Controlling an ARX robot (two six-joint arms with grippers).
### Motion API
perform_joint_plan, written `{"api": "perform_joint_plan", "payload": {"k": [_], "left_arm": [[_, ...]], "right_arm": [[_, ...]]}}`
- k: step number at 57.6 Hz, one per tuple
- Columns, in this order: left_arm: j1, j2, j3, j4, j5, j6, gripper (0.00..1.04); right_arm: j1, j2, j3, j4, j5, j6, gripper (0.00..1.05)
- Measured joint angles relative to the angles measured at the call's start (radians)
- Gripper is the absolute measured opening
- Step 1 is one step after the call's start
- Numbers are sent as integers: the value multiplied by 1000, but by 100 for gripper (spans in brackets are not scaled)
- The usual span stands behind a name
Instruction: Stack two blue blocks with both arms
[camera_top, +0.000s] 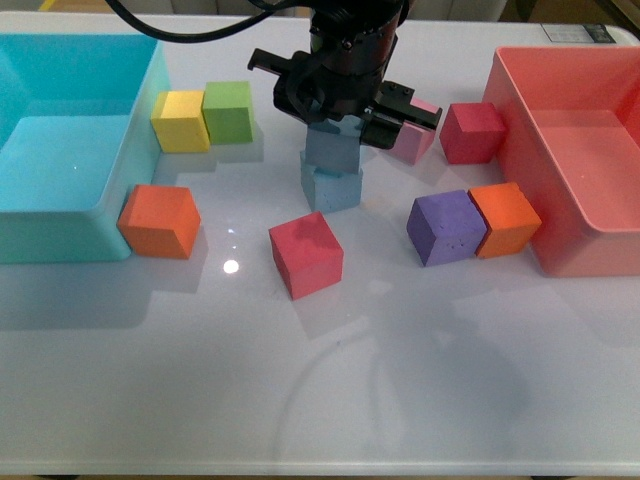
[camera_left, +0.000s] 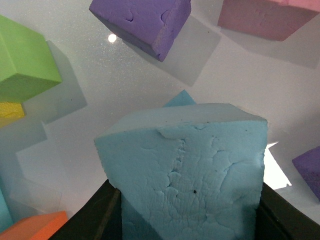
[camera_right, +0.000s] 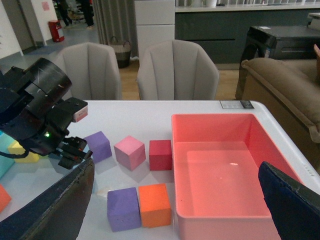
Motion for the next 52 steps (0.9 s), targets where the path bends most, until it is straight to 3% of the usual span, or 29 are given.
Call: {"api": "perform_joint_plan", "payload": {"k": [17, 35, 52], "left_arm": [[2, 38, 35, -21, -1, 2, 49], [3, 38, 35, -13, 8, 4, 97], [10, -10, -45, 32, 16, 3, 96]], "right_arm": [[0, 0, 0, 0, 0, 0, 96], [0, 0, 0, 0, 0, 0, 96], [0, 0, 0, 0, 0, 0, 96]]}}
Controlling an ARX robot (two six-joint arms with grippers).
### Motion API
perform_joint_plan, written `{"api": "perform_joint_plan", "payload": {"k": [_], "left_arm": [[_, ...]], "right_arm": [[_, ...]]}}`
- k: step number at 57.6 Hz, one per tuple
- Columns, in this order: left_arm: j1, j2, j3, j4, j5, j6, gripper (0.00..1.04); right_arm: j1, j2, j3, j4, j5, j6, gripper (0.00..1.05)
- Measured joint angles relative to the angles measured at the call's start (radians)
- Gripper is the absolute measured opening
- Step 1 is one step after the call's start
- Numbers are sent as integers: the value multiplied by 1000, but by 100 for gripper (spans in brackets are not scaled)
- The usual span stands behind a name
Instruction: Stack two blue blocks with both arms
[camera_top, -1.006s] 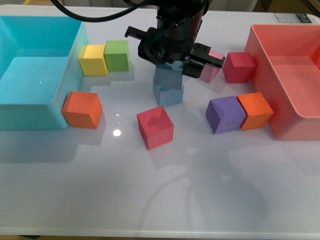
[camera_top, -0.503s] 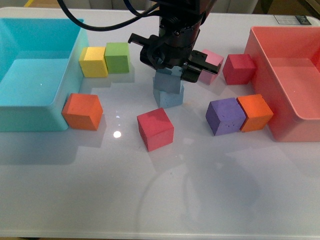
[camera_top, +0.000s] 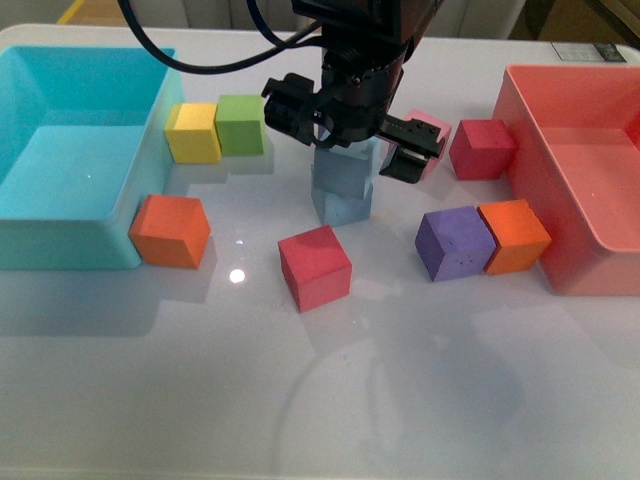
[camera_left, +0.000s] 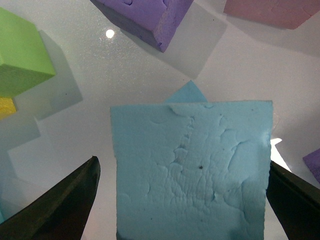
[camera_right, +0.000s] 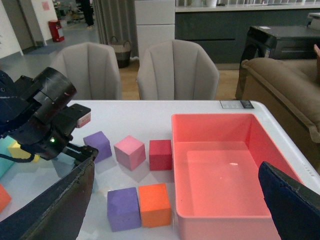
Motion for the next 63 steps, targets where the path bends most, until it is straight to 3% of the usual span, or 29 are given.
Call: {"api": "perform_joint_plan", "payload": {"k": [26, 47, 48, 51, 56, 63], "left_arm": [[45, -494, -534, 250, 42, -53, 96], [281, -889, -976, 372, 64, -170, 96], [291, -911, -1003, 400, 53, -159, 95], [328, -990, -1159, 715, -19, -81, 85], [388, -1106, -1382, 1118, 3, 18, 71], [435, -1238, -1569, 1397, 26, 71, 51]], "right_arm": [[0, 0, 0, 0, 0, 0, 96], [0, 0, 0, 0, 0, 0, 96], [0, 0, 0, 0, 0, 0, 96], [0, 0, 0, 0, 0, 0, 96], [0, 0, 0, 0, 1, 0, 96], [0, 0, 0, 0, 0, 0, 96]]}}
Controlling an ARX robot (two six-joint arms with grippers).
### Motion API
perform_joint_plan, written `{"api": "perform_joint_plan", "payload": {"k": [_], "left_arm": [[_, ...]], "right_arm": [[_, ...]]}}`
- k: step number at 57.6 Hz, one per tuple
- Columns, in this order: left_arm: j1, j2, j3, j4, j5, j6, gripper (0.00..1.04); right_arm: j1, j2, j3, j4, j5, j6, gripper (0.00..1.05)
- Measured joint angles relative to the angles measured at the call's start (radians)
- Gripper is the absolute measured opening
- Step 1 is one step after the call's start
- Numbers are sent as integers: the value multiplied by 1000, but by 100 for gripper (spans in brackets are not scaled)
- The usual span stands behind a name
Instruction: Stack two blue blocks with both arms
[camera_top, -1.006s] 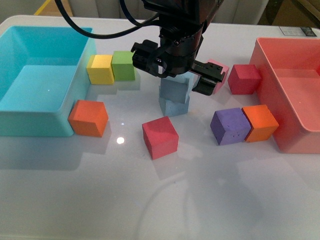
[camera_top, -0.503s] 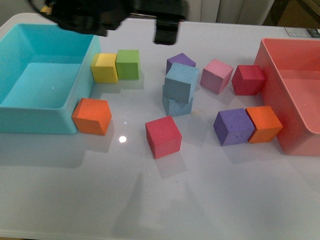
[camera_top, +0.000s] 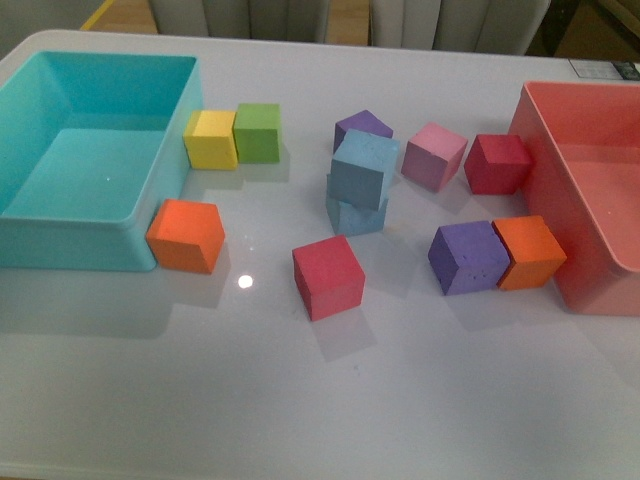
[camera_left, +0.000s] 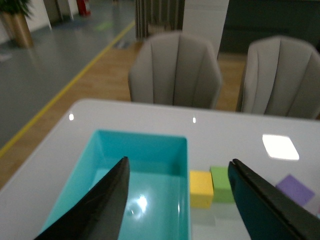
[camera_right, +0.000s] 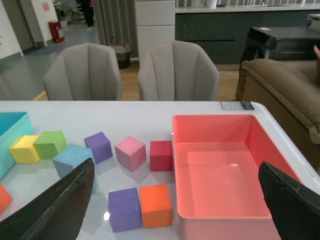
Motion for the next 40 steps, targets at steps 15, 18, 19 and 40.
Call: {"api": "perform_joint_plan", "payload": {"k": [15, 18, 19, 40], "left_arm": [[57, -182, -229, 33, 71, 29, 2], [65, -216, -253, 30, 77, 34, 2], [69, -230, -263, 28, 79, 34, 2], [164, -485, -404, -93, 173, 35, 2]], "right_arm": [[0, 0, 0, 0, -1, 0, 96], [0, 0, 0, 0, -1, 0, 96], [0, 0, 0, 0, -1, 0, 96], [0, 0, 0, 0, 0, 0, 96]]}}
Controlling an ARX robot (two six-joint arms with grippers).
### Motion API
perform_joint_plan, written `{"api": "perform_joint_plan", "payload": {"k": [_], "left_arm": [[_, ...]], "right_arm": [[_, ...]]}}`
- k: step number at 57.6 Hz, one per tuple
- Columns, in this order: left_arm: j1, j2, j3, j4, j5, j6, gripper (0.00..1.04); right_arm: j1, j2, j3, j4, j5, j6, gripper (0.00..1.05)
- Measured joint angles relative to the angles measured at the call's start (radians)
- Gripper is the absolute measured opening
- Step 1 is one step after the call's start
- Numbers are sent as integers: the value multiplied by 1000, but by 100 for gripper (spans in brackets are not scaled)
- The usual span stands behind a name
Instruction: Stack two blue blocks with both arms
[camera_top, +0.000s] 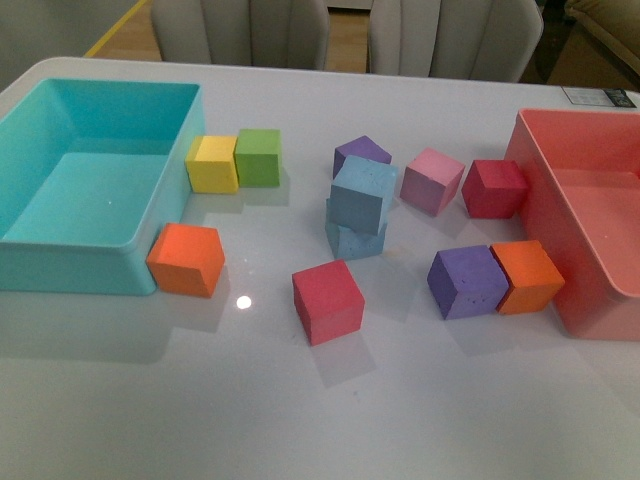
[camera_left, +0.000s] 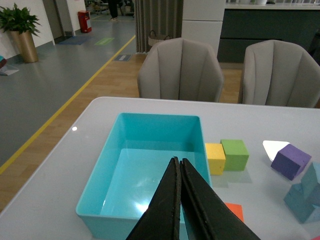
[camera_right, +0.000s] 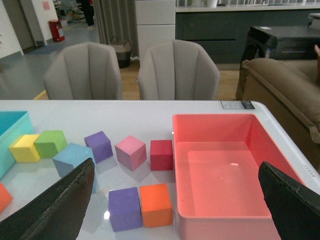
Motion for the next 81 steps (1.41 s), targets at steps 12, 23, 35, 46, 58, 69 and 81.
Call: {"api": "perform_joint_plan", "payload": {"k": [12, 23, 35, 46, 58, 69, 81], "left_arm": [[2, -114, -63, -56, 1, 0, 2], [2, -268, -69, -192, 0, 1, 2], [2, -391, -70, -305, 1, 1, 2], [2, -495, -70, -404, 1, 1, 2], [2, -586, -70, -492, 1, 1, 2], [2, -656, -70, -562, 1, 1, 2], [2, -710, -70, -617, 1, 1, 2]], "right_arm": [[0, 0, 0, 0, 0, 0, 96], [0, 0, 0, 0, 0, 0, 96], [0, 0, 0, 0, 0, 0, 96], [0, 0, 0, 0, 0, 0, 96], [0, 0, 0, 0, 0, 0, 96], [0, 0, 0, 0, 0, 0, 96], [0, 0, 0, 0, 0, 0, 96]]}}
